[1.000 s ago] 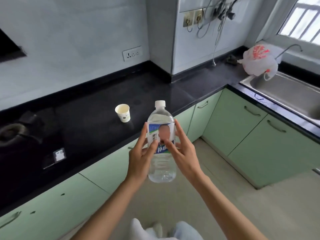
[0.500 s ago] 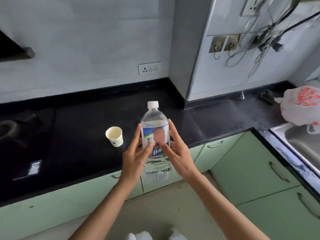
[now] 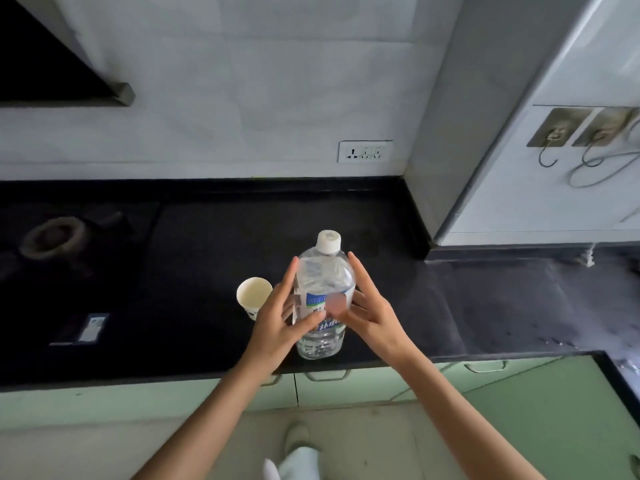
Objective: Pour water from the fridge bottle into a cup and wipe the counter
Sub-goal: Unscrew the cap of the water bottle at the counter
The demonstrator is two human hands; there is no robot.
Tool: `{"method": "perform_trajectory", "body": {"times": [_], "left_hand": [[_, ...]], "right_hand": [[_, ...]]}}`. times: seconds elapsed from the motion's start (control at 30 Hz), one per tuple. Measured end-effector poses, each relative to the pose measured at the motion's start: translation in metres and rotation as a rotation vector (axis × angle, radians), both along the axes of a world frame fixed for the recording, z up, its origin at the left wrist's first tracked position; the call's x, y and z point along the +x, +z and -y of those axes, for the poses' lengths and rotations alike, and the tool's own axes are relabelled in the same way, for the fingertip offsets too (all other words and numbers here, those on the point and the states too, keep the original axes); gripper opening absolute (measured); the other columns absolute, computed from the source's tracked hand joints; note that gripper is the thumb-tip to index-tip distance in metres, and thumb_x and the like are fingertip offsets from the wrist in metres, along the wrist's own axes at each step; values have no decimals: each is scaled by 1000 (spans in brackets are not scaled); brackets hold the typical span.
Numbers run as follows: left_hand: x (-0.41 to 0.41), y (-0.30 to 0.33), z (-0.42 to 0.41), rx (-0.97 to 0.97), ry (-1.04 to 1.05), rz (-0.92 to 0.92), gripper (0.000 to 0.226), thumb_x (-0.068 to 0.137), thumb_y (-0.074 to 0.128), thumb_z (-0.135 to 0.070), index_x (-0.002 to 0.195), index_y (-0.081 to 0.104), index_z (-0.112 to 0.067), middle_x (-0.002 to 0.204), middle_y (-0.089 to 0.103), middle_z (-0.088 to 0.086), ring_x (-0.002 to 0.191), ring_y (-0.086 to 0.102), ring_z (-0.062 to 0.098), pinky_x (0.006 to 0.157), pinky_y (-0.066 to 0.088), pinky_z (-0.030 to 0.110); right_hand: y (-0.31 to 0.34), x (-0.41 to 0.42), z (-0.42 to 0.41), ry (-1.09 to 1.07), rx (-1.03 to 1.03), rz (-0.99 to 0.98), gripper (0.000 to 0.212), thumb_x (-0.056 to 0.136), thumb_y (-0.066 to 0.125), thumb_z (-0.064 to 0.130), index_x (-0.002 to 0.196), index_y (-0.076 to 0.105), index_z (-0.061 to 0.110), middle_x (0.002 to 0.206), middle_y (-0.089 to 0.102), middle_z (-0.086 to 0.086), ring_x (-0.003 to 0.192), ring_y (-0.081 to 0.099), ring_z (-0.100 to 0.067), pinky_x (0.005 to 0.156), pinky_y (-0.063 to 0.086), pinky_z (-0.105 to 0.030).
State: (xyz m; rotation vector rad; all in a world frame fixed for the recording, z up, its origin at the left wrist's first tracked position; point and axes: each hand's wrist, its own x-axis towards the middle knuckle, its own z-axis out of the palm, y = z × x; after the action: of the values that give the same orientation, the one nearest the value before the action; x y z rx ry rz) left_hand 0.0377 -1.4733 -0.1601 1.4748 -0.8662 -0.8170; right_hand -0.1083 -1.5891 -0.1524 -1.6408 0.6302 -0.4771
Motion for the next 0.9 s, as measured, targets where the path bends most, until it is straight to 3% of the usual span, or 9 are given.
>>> {"method": "perform_trajectory", "body": {"times": [0.1, 0.2, 0.33, 0.5, 0.63, 0.77, 0.9], "left_hand": [[21, -15, 11, 43, -30, 51, 94, 78, 79, -15, 146, 23, -48, 142, 48, -5, 128, 51, 6, 104, 44, 24], [35, -29, 17, 74, -66, 80, 98, 73, 83, -19, 148, 24, -43, 143, 47, -7, 130, 49, 6, 104, 42, 22], [41, -46, 22, 106, -62, 85, 94, 67, 84, -29, 145, 32, -42, 145, 45, -8, 133, 46, 9, 109, 40, 35], [38, -60, 26, 145, -63, 112, 93, 67, 86, -15, 141, 37, -43, 142, 47, -4, 131, 48, 10, 107, 44, 34], [35, -64, 29, 157, -77, 106, 94, 69, 85, -11, 144, 34, -35, 145, 46, -6, 133, 45, 12, 106, 45, 37], [32, -63, 31, 167, -74, 101, 94, 70, 84, -13, 144, 32, -39, 146, 44, -9, 134, 43, 10, 107, 44, 38], [25, -56, 32, 155, -10, 73, 92, 69, 87, -20, 144, 36, -36, 143, 45, -9, 132, 46, 8, 106, 45, 35]], "right_hand": [[-9, 13, 13, -4, -30, -70, 85, 84, 72, 16, 150, 21, 32, 132, 57, 18, 123, 55, -11, 103, 46, -40], [-17, 21, 24, 10, -74, -136, 84, 80, 77, 18, 147, 29, 30, 134, 56, 14, 125, 53, -9, 103, 46, -36], [-29, 25, 36, 27, -125, -204, 79, 76, 81, 10, 140, 39, 28, 130, 57, 16, 123, 54, -9, 100, 49, -33], [-42, 22, 45, 54, -170, -239, 81, 71, 84, 9, 137, 42, 27, 130, 57, 16, 122, 55, -7, 100, 49, -32], [-47, 18, 50, 66, -187, -243, 82, 71, 84, 14, 136, 40, 39, 131, 55, 20, 123, 53, -5, 102, 47, -33], [-48, 14, 54, 143, -196, -257, 84, 74, 81, 28, 142, 33, 37, 137, 51, 18, 127, 49, -6, 104, 45, -40], [-36, 9, 53, 165, -320, -311, 87, 73, 69, 61, 146, 30, 32, 143, 41, 19, 129, 42, 1, 106, 43, -33]]}}
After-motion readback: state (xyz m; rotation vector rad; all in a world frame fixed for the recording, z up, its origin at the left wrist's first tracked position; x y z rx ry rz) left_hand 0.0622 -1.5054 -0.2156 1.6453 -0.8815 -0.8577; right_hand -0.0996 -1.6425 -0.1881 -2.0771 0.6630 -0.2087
